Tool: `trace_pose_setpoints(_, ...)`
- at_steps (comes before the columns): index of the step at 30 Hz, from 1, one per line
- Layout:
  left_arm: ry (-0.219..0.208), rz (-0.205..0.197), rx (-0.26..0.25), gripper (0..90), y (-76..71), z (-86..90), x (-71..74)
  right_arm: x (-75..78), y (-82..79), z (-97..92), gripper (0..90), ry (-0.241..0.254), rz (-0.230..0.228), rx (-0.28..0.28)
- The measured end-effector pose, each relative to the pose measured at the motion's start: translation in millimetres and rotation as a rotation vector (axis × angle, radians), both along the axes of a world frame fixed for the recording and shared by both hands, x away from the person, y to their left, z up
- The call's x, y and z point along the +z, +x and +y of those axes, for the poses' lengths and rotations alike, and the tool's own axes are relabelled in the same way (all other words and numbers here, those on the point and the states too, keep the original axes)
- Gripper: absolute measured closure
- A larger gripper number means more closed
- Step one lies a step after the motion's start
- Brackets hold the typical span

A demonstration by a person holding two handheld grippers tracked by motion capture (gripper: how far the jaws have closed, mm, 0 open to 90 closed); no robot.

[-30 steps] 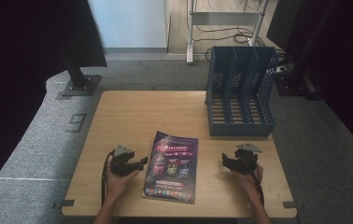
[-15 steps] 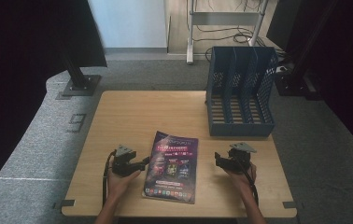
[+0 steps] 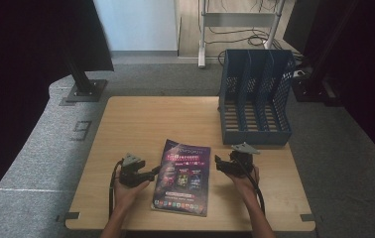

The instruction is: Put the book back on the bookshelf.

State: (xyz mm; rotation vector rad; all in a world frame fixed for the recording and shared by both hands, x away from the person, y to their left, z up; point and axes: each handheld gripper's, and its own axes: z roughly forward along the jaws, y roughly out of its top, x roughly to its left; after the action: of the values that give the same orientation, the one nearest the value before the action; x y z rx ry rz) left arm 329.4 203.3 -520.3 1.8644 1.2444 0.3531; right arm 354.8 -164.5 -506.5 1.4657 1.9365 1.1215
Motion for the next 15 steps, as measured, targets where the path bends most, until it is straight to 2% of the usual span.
trace_pose_setpoints(7,-0.005,-0.008,0.008,29.2,-0.4,2.1,1.7,0.2,-4.0,12.0,15.1,0.043,-0.017,0.035)
trace_pose_setpoints(9,-0.008,-0.012,0.013,29.2,-0.4,3.2,1.7,-0.8,-4.8,18.4,15.0,0.016,-0.020,0.056)
trace_pose_setpoints(12,-0.008,-0.013,0.015,29.2,-0.6,3.7,2.0,-6.2,-4.3,26.5,15.3,0.021,-0.016,0.081)
trace_pose_setpoints(15,-0.012,-0.015,0.014,29.2,-1.1,3.3,2.4,-12.7,-2.9,33.2,15.2,0.005,-0.003,0.095)
